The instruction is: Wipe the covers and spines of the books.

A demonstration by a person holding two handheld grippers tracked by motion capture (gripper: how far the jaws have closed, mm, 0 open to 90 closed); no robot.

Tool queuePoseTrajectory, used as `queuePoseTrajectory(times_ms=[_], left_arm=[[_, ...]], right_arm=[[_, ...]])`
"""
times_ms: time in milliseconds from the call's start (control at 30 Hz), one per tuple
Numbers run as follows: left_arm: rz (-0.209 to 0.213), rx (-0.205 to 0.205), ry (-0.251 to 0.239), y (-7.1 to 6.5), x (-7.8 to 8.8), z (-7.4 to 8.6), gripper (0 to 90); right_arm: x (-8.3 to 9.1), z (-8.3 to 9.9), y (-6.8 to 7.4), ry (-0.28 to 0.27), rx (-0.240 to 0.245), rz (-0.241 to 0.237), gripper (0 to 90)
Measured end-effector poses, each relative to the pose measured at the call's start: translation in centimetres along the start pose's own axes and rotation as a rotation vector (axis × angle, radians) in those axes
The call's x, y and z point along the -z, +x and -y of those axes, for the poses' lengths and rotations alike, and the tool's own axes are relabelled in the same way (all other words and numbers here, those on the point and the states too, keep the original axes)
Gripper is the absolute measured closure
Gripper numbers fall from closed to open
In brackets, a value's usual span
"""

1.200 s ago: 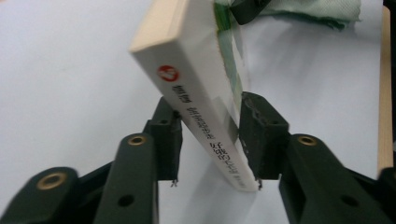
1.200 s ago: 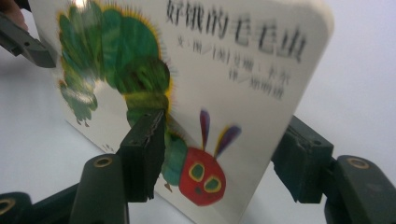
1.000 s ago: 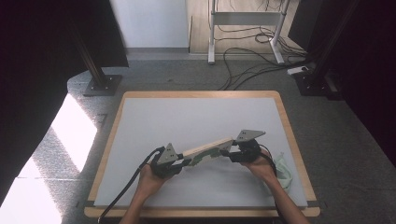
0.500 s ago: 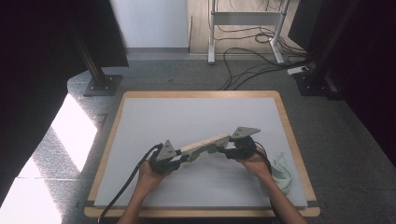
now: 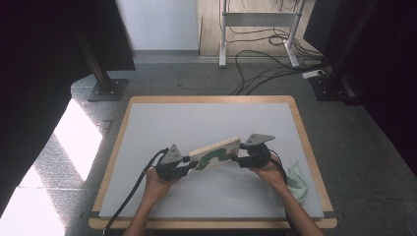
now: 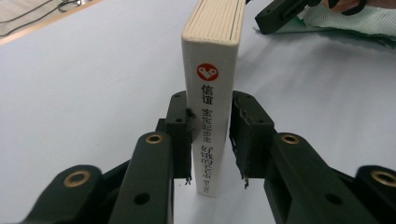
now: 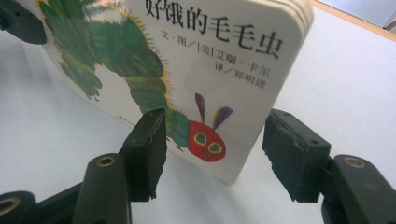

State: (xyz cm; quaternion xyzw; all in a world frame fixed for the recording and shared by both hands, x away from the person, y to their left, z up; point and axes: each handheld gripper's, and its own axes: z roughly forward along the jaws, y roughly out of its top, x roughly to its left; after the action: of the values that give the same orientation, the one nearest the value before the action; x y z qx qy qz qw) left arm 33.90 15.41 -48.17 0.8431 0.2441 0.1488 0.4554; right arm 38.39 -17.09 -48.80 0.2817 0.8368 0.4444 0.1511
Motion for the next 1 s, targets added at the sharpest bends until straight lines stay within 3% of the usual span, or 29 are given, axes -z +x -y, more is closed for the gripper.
queuePoseTrajectory(times_ms=[367,467,767,1000], left_arm=[[-0.004,-0.002,-0.001,-0.3,0.1,0.1,70.3],[-0.021,-0.015,0.011,-0.4,0.0,0.2,69.8],[-0.017,-0.005,0.016,-0.3,-0.1,0.3,70.2],[-0.011,0.003,0.014,-0.3,-0.1,0.4,70.3]], right_arm=[[1.9,0.4,0.4,0.022,0.011,0.001,30.1],[2.5,0.5,0.5,0.035,0.017,0.006,27.8],[5.3,1.1,0.4,0.063,0.020,0.051,24.1],[7.6,2.6,-0.1,0.093,-0.012,0.095,23.6]])
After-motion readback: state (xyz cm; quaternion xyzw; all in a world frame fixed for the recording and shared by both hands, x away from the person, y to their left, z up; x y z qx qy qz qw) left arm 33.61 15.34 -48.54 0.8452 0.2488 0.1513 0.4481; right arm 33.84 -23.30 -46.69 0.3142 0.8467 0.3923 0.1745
